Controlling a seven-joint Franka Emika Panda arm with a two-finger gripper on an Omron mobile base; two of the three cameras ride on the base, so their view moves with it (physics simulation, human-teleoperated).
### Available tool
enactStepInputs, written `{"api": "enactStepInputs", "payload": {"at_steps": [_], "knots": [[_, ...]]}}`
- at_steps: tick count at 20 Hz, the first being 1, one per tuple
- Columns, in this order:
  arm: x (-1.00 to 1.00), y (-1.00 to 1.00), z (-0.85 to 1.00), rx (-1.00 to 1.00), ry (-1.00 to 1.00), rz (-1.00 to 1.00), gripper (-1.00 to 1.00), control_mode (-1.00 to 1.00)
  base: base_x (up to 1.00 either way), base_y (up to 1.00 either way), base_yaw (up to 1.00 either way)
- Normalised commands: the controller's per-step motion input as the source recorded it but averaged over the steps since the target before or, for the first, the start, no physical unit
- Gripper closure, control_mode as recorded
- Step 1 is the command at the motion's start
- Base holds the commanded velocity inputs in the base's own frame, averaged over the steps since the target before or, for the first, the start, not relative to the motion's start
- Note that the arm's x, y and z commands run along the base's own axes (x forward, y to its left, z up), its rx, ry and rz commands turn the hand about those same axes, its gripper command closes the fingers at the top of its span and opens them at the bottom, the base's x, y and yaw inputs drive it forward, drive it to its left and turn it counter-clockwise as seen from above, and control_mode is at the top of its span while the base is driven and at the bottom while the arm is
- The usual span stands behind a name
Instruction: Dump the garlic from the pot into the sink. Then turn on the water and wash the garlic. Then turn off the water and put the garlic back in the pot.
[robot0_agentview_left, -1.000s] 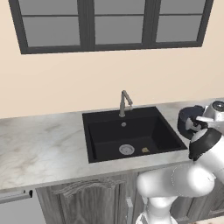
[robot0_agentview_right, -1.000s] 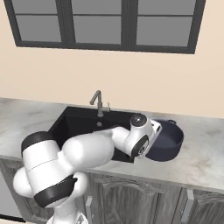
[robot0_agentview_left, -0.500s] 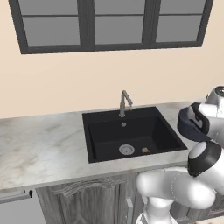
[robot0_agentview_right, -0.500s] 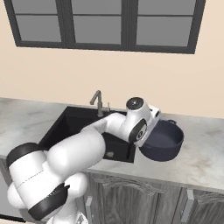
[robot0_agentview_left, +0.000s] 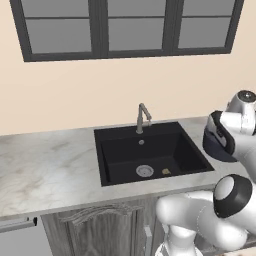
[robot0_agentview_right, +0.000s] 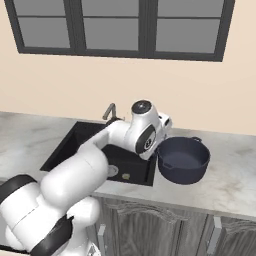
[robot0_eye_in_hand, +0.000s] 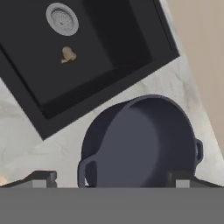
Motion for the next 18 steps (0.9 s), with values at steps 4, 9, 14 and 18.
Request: {"api": "enactStepInputs", "payload": {"at_steps": [4, 9, 14, 18], "knots": [[0.01, 0.57, 0.02, 0.03, -0.03, 0.09, -1.0, -1.0, 0.0, 0.0, 0.0], [0.0, 0.53, 0.0, 0.03, -0.09, 0.09, -1.0, -1.0, 0.0, 0.0, 0.0], [0.01, 0.37, 0.02, 0.11, -0.11, 0.01, -1.0, -1.0, 0.0, 0.0, 0.0], [0.0, 0.34, 0.0, 0.15, -0.01, 0.0, -1.0, -1.0, 0.0, 0.0, 0.0]]}}
